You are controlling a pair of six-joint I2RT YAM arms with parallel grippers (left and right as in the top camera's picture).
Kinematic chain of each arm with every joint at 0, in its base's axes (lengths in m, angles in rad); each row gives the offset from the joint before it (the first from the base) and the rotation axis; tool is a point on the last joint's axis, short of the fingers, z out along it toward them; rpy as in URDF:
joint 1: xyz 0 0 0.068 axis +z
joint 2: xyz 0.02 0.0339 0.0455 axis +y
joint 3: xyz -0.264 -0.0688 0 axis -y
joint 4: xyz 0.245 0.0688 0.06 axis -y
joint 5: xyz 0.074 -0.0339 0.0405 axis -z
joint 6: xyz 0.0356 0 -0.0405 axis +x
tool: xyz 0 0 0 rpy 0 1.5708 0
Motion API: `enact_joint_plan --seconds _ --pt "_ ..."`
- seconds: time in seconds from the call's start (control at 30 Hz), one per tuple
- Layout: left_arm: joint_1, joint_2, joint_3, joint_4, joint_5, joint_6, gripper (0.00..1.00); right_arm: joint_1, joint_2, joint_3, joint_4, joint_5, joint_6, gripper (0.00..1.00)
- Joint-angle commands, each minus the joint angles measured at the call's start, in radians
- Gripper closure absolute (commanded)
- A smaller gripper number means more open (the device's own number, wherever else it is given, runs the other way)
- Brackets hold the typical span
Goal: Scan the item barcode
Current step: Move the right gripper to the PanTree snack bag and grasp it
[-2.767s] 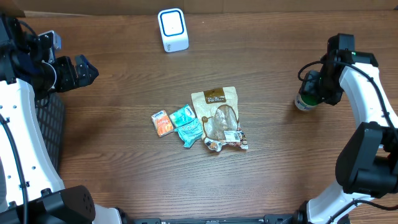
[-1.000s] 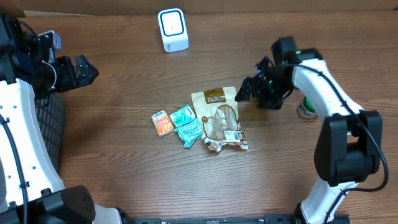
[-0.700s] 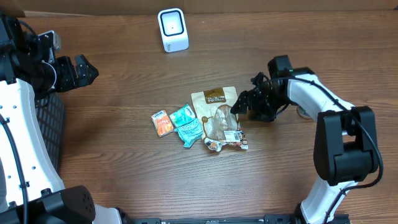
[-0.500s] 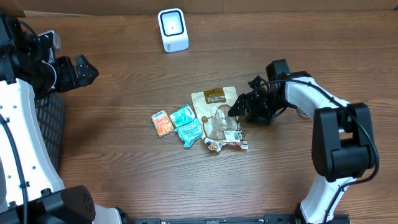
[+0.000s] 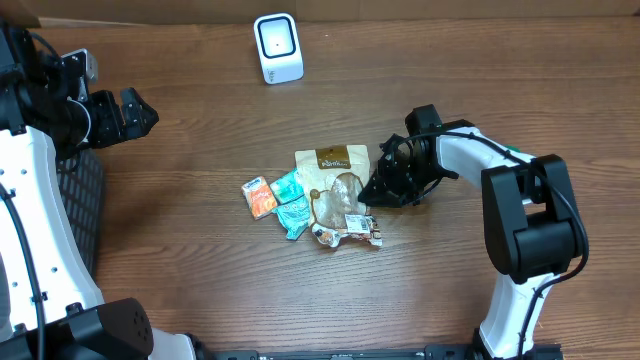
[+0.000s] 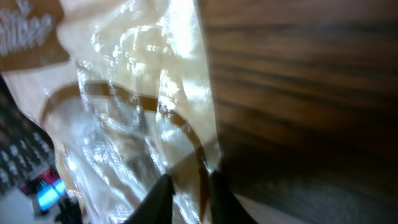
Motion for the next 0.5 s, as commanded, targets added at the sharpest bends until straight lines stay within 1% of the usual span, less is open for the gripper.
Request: enact_joint_plan --seconds 0.0,0.03,0.23,0.4,0.43,0.47 --pt "-0.007 -0.001 0.009 0.001 0.004 0.023 0.0 0.005 0.026 -0.013 0.01 0.041 0.012 0.92" --pt "-0.007 -0.001 0.009 0.001 0.004 0.023 0.01 0.005 0.026 -0.012 0.012 0.041 0.012 0.96" --pt "-0.006 -0.001 0.009 0.001 0.004 0.023 0.01 0.004 0.009 0.017 0.012 0.048 -0.017 0.96" --pt "-0.007 -0.001 0.009 0.001 0.004 0.023 0.01 0.013 -0.062 0.104 -0.064 0.185 -0.02 0.96" --pt "-0.007 -0.001 0.009 0.001 0.004 0.023 0.0 0.023 -0.08 0.126 -0.087 0.223 -0.021 0.95" --pt "-0.007 -0.001 0.009 0.001 0.004 0.023 0.0 0.037 -0.098 0.153 -0.117 0.274 -0.021 0.9"
